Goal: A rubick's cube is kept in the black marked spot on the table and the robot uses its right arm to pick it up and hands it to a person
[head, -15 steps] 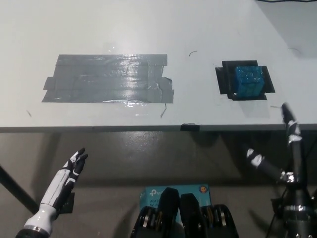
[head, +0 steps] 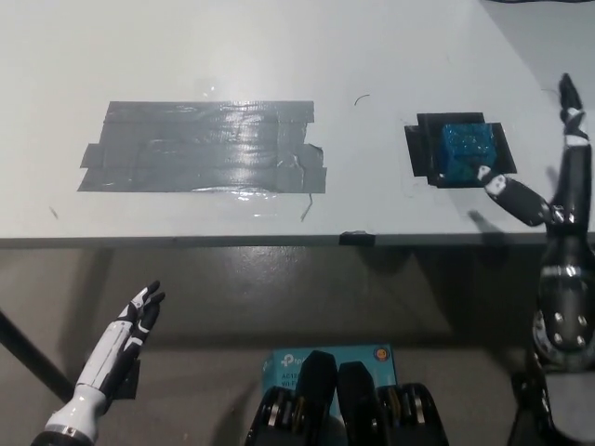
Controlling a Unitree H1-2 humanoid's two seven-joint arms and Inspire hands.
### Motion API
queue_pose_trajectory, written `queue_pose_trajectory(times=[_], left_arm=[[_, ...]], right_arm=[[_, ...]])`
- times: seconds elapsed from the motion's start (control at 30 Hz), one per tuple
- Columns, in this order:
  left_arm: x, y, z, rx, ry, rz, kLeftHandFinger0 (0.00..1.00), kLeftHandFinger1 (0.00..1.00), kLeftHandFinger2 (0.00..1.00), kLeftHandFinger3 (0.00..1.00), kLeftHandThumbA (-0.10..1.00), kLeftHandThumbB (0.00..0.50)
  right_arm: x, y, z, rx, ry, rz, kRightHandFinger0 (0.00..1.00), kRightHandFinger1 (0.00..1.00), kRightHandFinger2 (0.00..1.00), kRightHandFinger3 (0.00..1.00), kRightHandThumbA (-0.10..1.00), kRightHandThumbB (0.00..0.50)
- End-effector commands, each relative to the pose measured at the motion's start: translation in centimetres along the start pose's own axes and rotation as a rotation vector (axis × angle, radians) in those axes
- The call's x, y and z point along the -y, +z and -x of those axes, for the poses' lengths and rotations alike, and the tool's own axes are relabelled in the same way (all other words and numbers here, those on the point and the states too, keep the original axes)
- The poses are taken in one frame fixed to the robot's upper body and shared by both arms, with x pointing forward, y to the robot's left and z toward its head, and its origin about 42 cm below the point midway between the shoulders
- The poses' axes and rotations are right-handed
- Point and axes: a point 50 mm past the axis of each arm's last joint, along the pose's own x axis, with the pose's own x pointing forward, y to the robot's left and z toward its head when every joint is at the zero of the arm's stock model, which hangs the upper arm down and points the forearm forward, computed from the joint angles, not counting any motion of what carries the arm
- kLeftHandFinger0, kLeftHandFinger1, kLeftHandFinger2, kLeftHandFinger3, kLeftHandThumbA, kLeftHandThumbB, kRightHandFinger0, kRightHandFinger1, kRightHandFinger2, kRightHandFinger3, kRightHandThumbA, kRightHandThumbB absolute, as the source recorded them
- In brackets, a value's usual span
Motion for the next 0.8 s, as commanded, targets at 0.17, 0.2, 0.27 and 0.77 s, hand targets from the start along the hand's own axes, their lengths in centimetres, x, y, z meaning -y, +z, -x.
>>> queue_pose_trajectory(times=[0.17,0.2,0.27,0.77], left_arm=[[-1.1,1.4,-0.7,0.07,-0.001,-0.045,1.0,1.0,1.0,1.0,1.0,0.225],[-1.1,1.4,-0.7,0.074,-0.002,-0.046,1.0,1.0,1.0,1.0,1.0,0.225],[-1.1,1.4,-0.8,0.079,-0.001,-0.051,1.0,1.0,1.0,1.0,1.0,0.237],[-1.3,2.2,-1.4,0.091,-0.007,-0.056,1.0,1.0,1.0,1.0,1.0,0.209]], right_arm=[[-1.7,-1.2,-4.7,-0.102,0.005,0.028,1.0,1.0,1.0,1.0,0.87,0.406],[-2.0,-1.5,-4.9,-0.112,0.01,0.034,1.0,1.0,1.0,1.0,0.88,0.416],[-2.4,-2.2,-5.1,-0.137,0.027,0.032,1.0,1.0,1.0,1.0,0.89,0.427],[-4.1,-3.5,-6.1,-0.191,0.07,0.057,1.0,1.0,1.0,1.0,0.88,0.43]])
